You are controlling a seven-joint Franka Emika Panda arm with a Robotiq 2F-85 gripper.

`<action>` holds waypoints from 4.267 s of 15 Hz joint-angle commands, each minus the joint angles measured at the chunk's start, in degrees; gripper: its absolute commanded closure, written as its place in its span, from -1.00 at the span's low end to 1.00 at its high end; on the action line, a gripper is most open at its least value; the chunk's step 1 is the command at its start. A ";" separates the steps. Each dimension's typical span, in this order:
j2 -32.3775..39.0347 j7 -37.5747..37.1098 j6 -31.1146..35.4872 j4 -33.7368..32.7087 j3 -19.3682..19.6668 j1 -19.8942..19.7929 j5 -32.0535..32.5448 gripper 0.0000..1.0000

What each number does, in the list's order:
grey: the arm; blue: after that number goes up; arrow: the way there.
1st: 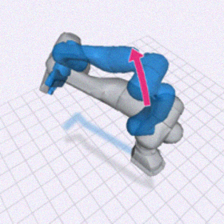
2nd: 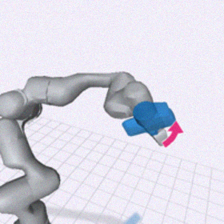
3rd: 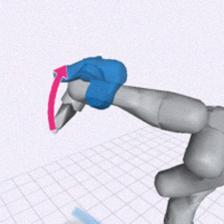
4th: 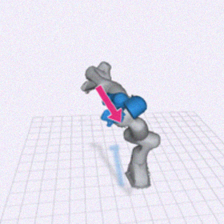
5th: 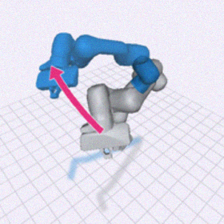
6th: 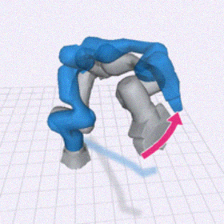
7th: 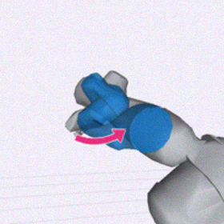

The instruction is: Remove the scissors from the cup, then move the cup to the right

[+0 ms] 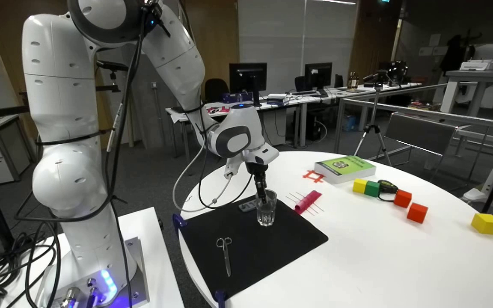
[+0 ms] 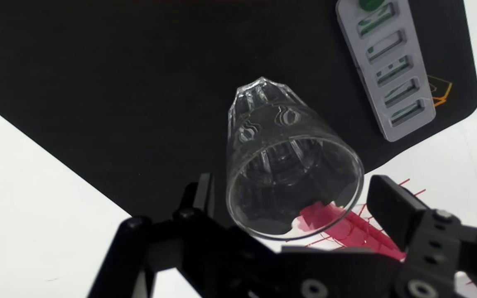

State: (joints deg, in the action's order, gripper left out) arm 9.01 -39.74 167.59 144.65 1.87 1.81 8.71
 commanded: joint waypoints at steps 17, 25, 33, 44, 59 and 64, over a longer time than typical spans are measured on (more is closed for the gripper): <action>4.64 -1.55 1.48 -4.10 8.05 8.79 0.15 -0.23; 3.53 -2.49 0.62 -4.21 8.97 10.44 -0.02 -0.23; 0.44 -1.61 -1.58 -6.70 6.25 9.42 -3.66 -0.23; 1.51 -0.60 -4.75 -12.71 6.00 6.36 -5.14 -0.23; 5.11 0.59 -9.10 -21.35 5.93 1.26 -11.49 -0.23; 7.07 1.41 -10.48 -24.12 6.65 -1.22 -12.56 -0.23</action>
State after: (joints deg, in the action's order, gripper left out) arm 15.25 -40.78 159.73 123.90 8.57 2.37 -1.78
